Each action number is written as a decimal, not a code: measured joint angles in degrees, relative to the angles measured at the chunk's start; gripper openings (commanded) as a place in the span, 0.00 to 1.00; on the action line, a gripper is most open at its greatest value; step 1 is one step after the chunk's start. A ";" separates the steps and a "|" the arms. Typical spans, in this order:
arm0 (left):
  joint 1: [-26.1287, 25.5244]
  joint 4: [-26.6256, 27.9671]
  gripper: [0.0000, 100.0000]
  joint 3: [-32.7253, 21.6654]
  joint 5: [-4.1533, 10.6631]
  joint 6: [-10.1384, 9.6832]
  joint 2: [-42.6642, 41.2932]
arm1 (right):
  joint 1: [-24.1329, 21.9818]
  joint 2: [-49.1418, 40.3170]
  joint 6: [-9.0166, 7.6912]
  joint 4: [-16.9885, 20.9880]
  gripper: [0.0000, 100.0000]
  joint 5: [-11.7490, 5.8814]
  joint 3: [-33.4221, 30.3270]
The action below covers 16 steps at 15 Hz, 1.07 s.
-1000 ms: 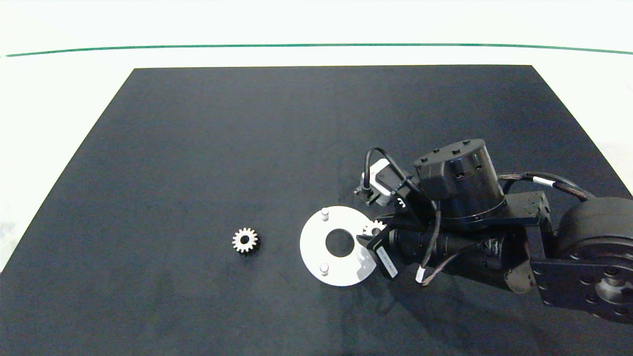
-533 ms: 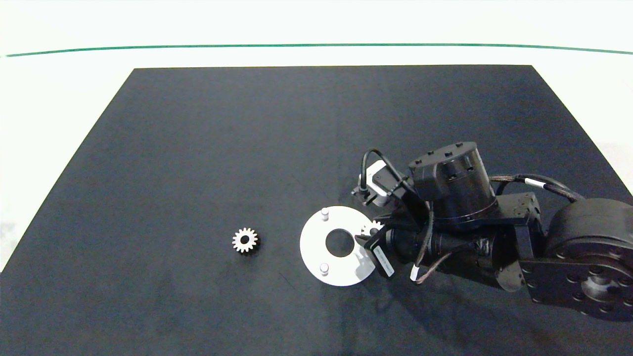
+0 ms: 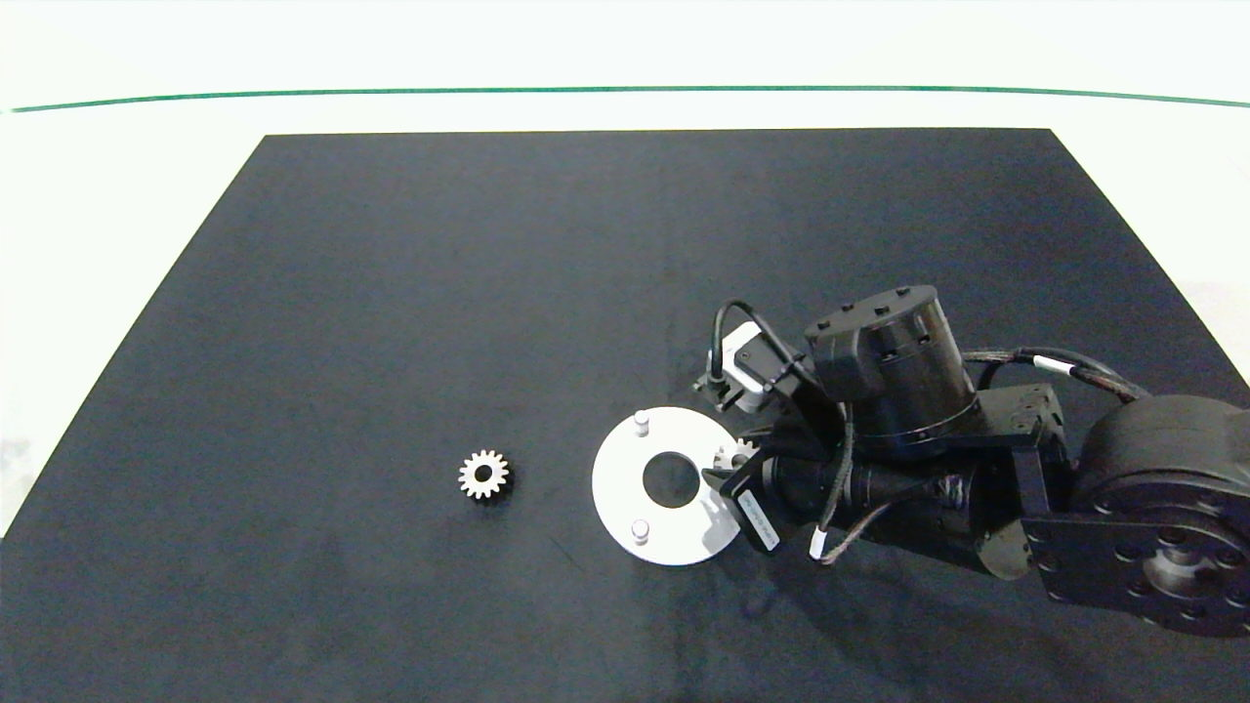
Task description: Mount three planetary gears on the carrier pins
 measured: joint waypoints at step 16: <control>0.10 -0.01 1.00 -0.66 0.00 -0.09 -0.02 | -0.13 0.00 -0.23 0.20 0.07 -0.22 0.38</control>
